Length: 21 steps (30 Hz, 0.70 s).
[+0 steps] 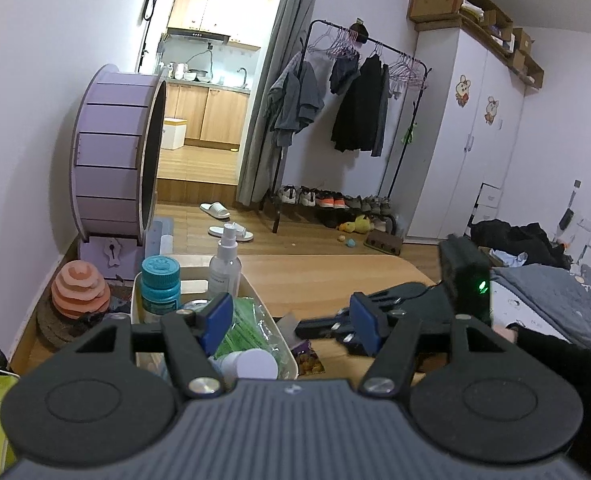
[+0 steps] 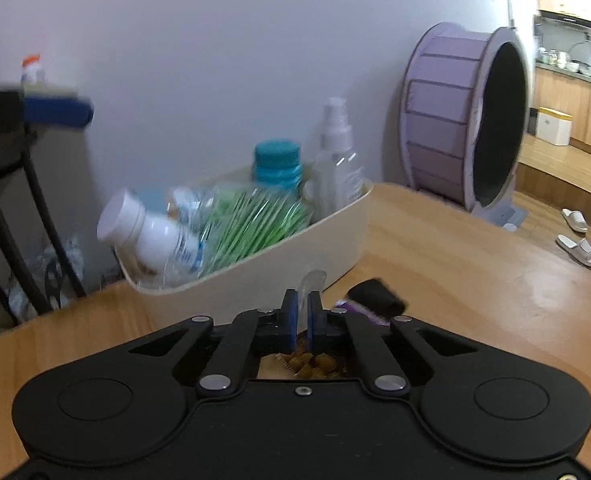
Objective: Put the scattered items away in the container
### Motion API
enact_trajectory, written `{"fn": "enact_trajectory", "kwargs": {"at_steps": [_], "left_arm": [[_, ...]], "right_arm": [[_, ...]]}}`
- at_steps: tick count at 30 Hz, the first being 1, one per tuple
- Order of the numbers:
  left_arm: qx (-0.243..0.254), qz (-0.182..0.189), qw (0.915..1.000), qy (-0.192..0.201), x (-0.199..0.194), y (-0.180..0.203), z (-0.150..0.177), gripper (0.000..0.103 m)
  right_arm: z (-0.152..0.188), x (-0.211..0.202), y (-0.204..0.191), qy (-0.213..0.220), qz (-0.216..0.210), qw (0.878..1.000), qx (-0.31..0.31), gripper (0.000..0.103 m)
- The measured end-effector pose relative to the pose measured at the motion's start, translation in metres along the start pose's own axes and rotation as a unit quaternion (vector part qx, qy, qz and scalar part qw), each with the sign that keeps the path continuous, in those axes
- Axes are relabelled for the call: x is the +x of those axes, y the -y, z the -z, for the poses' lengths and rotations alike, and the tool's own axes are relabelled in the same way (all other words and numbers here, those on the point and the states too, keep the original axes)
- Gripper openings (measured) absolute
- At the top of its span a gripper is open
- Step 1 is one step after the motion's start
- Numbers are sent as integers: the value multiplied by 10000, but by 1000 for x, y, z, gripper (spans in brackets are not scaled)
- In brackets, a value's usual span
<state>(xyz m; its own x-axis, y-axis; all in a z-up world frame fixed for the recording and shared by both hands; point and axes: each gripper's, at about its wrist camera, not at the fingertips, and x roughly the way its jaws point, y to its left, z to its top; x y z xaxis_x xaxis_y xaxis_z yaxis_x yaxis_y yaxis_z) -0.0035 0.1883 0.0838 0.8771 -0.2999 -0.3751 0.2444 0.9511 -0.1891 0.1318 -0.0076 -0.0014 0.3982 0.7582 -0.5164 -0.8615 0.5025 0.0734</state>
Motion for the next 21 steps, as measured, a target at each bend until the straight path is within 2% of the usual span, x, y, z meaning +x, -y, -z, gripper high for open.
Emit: {"fn": "enact_trajectory", "kwargs": {"at_steps": [5, 10, 13, 21], "left_arm": [[83, -29, 9999, 67, -9, 2, -2, 64], [175, -35, 9997, 146, -17, 5, -5, 65], [209, -192, 9995, 109, -13, 7, -5, 66], [68, -160, 9998, 86, -9, 0, -4, 68]], "right_arm": [[-13, -33, 9, 463, 9, 9986, 257, 5], [-37, -48, 0, 867, -262, 9954, 305, 5], [-50, -38, -7, 912, -395, 9948, 235, 5], [-75, 16, -9, 783, -550, 9948, 350, 8]]}}
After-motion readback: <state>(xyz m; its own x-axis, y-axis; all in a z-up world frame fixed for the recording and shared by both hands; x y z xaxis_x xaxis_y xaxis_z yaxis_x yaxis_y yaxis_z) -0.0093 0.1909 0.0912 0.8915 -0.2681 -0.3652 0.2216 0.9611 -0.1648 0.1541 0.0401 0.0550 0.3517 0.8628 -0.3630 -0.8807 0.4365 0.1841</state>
